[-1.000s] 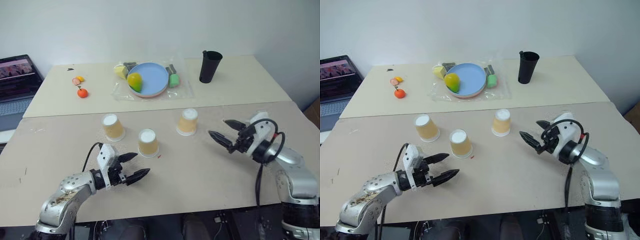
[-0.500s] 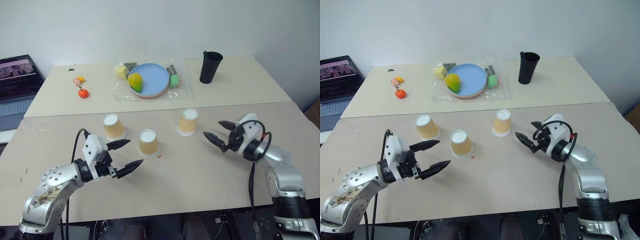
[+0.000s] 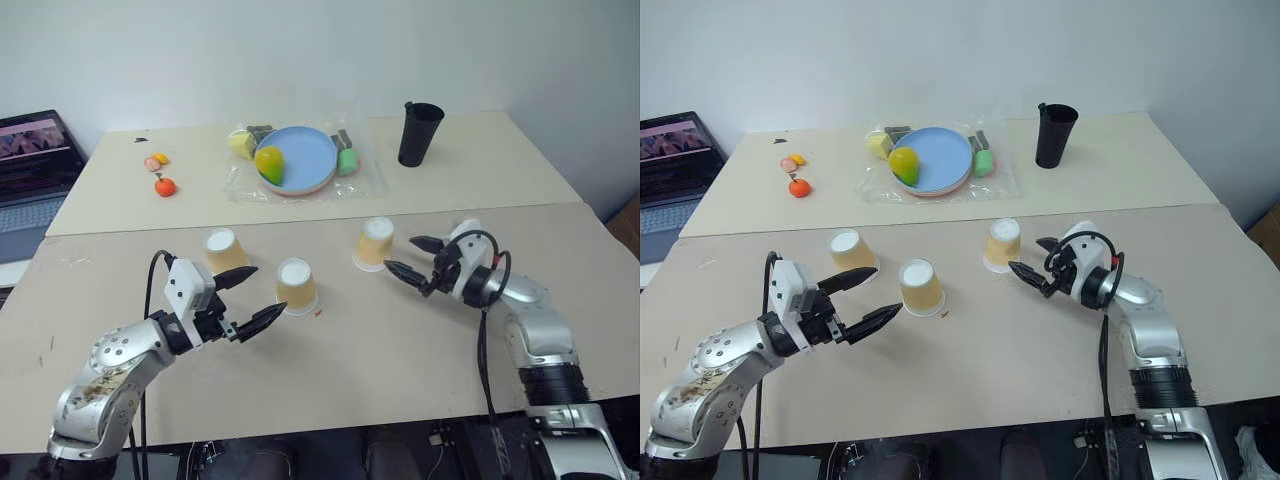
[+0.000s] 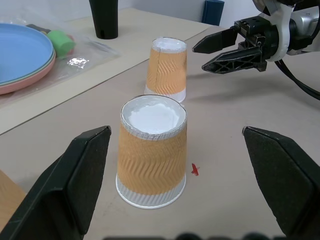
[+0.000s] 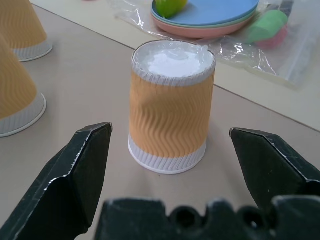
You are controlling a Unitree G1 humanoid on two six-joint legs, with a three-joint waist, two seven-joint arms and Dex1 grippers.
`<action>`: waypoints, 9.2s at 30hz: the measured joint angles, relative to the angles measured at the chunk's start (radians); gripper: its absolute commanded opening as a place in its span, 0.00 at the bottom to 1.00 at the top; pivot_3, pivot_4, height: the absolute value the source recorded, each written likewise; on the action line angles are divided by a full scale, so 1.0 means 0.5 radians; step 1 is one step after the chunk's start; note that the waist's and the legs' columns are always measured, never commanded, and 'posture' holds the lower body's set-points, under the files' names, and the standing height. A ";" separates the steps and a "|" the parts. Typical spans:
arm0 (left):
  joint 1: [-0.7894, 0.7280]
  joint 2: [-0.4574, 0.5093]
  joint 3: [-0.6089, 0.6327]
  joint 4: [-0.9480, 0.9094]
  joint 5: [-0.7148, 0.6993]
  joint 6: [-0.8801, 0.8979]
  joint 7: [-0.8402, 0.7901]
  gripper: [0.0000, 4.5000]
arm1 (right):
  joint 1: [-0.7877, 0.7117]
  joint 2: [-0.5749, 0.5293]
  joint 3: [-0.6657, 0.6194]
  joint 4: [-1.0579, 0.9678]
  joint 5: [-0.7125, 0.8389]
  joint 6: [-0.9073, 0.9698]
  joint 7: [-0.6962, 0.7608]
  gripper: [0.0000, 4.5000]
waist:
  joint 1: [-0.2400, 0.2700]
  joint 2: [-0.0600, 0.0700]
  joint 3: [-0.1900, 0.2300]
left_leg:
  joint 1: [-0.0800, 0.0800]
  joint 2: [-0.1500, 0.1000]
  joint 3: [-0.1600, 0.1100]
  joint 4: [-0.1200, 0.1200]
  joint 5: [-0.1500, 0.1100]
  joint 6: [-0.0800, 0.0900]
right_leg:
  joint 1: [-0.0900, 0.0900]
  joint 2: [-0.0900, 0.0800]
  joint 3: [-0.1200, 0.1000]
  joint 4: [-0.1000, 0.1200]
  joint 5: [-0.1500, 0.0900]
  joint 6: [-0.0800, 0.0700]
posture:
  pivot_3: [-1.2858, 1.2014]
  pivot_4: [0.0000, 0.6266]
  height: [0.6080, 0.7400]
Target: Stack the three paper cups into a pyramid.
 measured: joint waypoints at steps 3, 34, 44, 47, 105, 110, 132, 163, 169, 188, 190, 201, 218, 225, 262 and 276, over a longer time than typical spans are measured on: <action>0.004 -0.007 0.000 0.000 0.000 0.000 0.017 1.00 | -0.069 0.015 0.010 0.081 -0.018 -0.009 0.017 0.98 | -0.003 0.000 0.000 | 0.000 0.000 0.000 0.000 0.000 -0.001 | 0.000 0.000 0.000 -0.001 0.000 0.000 | 0.52 0.24 1.00; 0.187 -0.101 -0.019 -0.094 0.023 0.000 0.159 1.00 | -0.480 0.226 0.136 0.636 -0.151 -0.248 0.119 0.60 | -0.012 0.000 0.000 | -0.001 0.000 0.000 0.000 0.001 -0.001 | -0.002 0.000 0.001 0.000 0.000 0.000 | 0.52 0.24 1.00; 0.243 -0.112 -0.020 -0.117 0.021 0.000 0.182 1.00 | -0.519 0.215 0.134 0.666 -0.134 -0.246 0.165 0.55 | -0.011 0.000 0.000 | -0.002 0.000 0.000 0.000 0.000 -0.001 | -0.002 0.000 0.001 0.000 0.000 0.000 | 0.52 0.24 1.00; 0.252 -0.110 -0.019 -0.122 0.019 0.000 0.176 1.00 | -0.412 0.050 0.134 0.416 -0.048 -0.105 0.363 0.55 | 0.006 0.000 0.000 | -0.004 0.000 0.000 0.000 0.000 -0.001 | -0.003 0.000 0.000 -0.001 0.000 0.000 | 0.52 0.24 1.00; 0.366 -0.128 0.062 -0.193 0.024 -0.003 0.211 1.00 | -0.229 0.094 0.384 0.101 0.014 0.128 0.621 1.00 | 0.005 0.000 0.000 | -0.001 0.011 0.009 0.000 -0.001 0.000 | -0.004 0.008 0.001 -0.001 0.004 -0.006 | 0.52 0.24 1.00; 0.277 -0.143 0.027 -0.143 0.025 -0.007 0.192 1.00 | -0.186 -0.088 0.294 -0.115 0.188 0.446 0.689 1.00 | 0.011 0.000 0.000 | -0.002 0.011 0.009 0.000 -0.001 0.001 | -0.003 0.008 0.000 -0.002 0.004 -0.006 | 0.52 0.24 1.00; 0.057 -0.219 0.287 0.212 0.115 -0.004 0.554 1.00 | 0.081 -0.260 -0.118 -0.499 0.222 0.342 0.271 1.00 | 0.007 -0.001 0.000 | -0.001 0.012 0.013 0.000 -0.001 0.000 | -0.003 0.008 0.000 -0.003 0.005 -0.007 | 0.52 0.24 1.00; -0.409 -0.348 0.154 0.700 0.377 -0.070 0.725 1.00 | 0.075 -0.231 -0.122 -0.514 0.281 0.343 0.186 1.00 | 0.007 -0.001 0.000 | -0.002 0.013 0.014 0.001 0.000 -0.002 | -0.005 0.008 0.000 -0.001 0.005 -0.007 | 0.52 0.24 1.00; -0.540 -0.354 0.149 0.868 0.418 -0.092 0.726 1.00 | 0.077 -0.231 -0.122 -0.518 0.301 0.344 0.164 1.00 | 0.006 -0.001 0.001 | -0.003 0.013 0.014 0.003 0.000 -0.003 | -0.006 0.008 0.000 0.000 0.005 -0.007 | 0.52 0.24 1.00; -0.838 -0.364 0.075 1.018 0.447 -0.185 0.615 0.56 | 0.080 -0.247 -0.123 -0.526 0.320 0.344 0.130 1.00 | 0.008 -0.002 0.001 | -0.008 0.012 0.014 0.012 0.001 -0.003 | -0.007 0.008 -0.001 0.001 0.006 -0.006 | 0.52 0.24 1.00; -0.981 -0.337 0.104 1.020 0.405 -0.166 0.587 0.56 | 0.080 -0.249 -0.122 -0.529 0.321 0.344 0.131 1.00 | 0.010 -0.002 0.001 | -0.014 0.012 0.013 0.018 0.001 -0.004 | -0.010 0.008 -0.001 0.001 0.007 -0.004 | 0.52 0.24 1.00; -1.402 -0.194 0.138 0.909 -0.296 0.628 0.181 0.56 | 0.295 -0.400 -0.122 -0.723 0.330 0.360 0.257 1.00 | -0.002 -0.002 0.001 | -0.037 0.009 0.013 0.037 -0.002 -0.003 | -0.023 0.007 -0.001 0.007 0.013 0.003 | 0.52 0.24 1.00; -1.740 -0.113 -0.125 1.054 -0.519 0.996 -0.351 0.56 | 0.461 -0.603 -0.265 -1.359 0.730 0.653 0.264 1.00 | 0.002 -0.002 0.001 | -0.033 0.007 0.014 0.038 -0.001 -0.004 | -0.020 0.007 0.000 0.004 0.013 0.003 | 0.52 0.24 1.00; -1.734 -0.152 -0.286 1.152 -0.292 0.800 -0.455 0.56 | 0.476 -0.587 -0.247 -1.360 0.718 0.653 0.189 1.00 | 0.006 -0.002 0.001 | -0.033 0.007 0.014 0.039 -0.001 -0.004 | -0.020 0.007 0.000 0.003 0.013 0.003 | 0.52 0.24 1.00; -1.497 -0.122 -0.365 1.000 0.033 0.536 -0.526 0.99 | 0.440 -0.536 -0.181 -1.290 0.646 0.640 0.171 1.00 | 0.005 -0.003 0.001 | -0.033 0.007 0.014 0.040 -0.002 -0.004 | -0.020 0.007 0.000 0.004 0.013 0.003 | 0.52 0.24 1.00; -1.584 -0.213 -0.077 0.789 -0.393 0.926 -0.279 0.99 | 0.422 -0.536 -0.183 -1.252 0.648 0.640 0.191 1.00 | 0.003 -0.003 0.001 | -0.033 0.007 0.014 0.043 -0.002 -0.003 | -0.020 0.007 0.000 0.005 0.013 0.003 | 0.52 0.24 1.00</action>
